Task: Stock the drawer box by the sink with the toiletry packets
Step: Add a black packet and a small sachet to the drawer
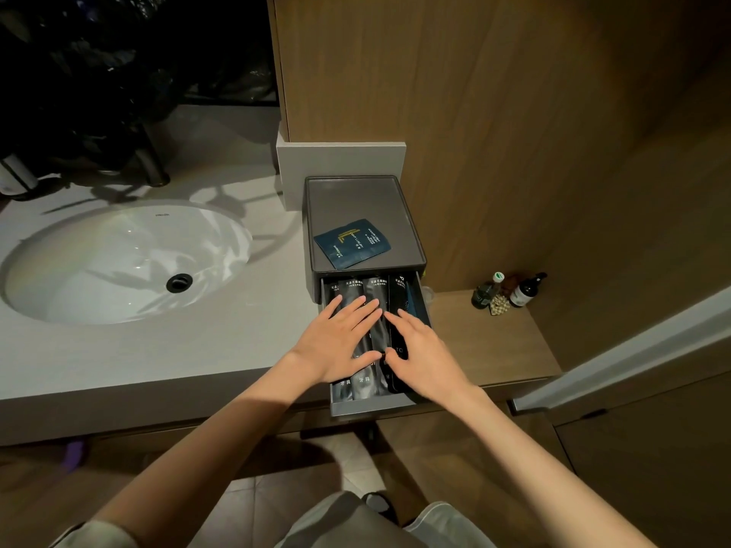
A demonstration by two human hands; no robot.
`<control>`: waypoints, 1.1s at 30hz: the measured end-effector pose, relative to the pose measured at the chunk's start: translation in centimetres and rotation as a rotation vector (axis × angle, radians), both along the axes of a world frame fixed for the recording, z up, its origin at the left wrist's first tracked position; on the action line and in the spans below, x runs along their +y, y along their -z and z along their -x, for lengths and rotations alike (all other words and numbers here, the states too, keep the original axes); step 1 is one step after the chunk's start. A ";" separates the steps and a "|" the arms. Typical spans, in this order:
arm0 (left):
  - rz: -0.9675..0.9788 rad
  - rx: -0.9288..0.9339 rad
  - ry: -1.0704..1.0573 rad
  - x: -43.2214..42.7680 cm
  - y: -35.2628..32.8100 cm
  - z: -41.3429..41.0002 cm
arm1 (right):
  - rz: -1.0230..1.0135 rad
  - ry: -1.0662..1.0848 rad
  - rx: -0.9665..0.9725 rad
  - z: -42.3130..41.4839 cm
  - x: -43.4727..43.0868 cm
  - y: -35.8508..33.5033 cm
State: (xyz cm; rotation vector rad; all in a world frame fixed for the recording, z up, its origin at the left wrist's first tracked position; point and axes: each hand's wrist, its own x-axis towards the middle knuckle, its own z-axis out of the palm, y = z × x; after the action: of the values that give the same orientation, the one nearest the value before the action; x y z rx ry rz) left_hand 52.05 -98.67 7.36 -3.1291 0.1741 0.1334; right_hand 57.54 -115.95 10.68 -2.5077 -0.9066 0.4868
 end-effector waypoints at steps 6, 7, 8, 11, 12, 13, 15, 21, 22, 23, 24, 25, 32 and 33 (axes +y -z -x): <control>0.004 0.001 -0.004 0.0 0.0 0.0 | 0.113 -0.136 -0.146 -0.2 -0.4 0.1; 0.002 0.002 -0.004 0.0 0.0 0.0 | 0.136 -0.152 -0.174 -0.2 -0.4 0.2; 0.000 0.001 -0.005 0.0 0.0 0.0 | 0.165 -0.169 -0.211 -0.3 -0.5 0.3; 0.011 -0.017 -0.005 0.0 0.1 0.0 | 0.258 -0.221 -0.372 -0.5 -0.5 0.8; 0.017 -0.020 -0.005 0.0 0.0 0.0 | 0.285 -0.234 -0.419 -0.6 -0.5 0.9; 0.020 -0.018 -0.007 0.0 0.0 0.0 | 0.305 -0.243 -0.449 -0.7 -0.6 0.9; 0.021 -0.013 -0.013 -0.1 -0.2 0.3 | 0.337 -0.259 -0.439 -0.9 -0.7 0.6; 0.023 -0.073 -0.148 -0.5 -0.3 2.4 | 0.328 -0.307 -0.331 -1.1 -1.6 -0.1; 0.022 -0.064 -0.179 -0.6 -0.3 2.7 | 0.306 -0.325 -0.320 -1.1 -1.5 0.0; 0.024 -0.055 -0.201 -0.6 -0.2 2.8 | 0.298 -0.343 -0.311 -1.3 -1.4 0.1; 0.028 -0.045 -0.216 -0.6 -0.2 2.7 | 0.306 -0.358 -0.304 -1.5 -1.2 0.2; 0.032 -0.036 -0.229 -0.6 -0.3 2.6 | 0.326 -0.364 -0.299 -1.8 -0.9 0.4; 0.060 0.024 -0.248 0.3 -0.1 0.9 | 0.396 -0.385 -0.297 -2.8 -0.2 0.8; 0.071 0.031 -0.242 0.5 0.0 0.8 | 0.393 -0.391 -0.295 -2.8 -0.2 0.8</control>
State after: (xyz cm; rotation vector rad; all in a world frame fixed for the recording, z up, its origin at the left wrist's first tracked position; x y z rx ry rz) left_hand 51.24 -98.13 7.36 -3.2075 -0.2050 0.1798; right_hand 60.38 -116.18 9.92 -2.8078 -1.5661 0.4548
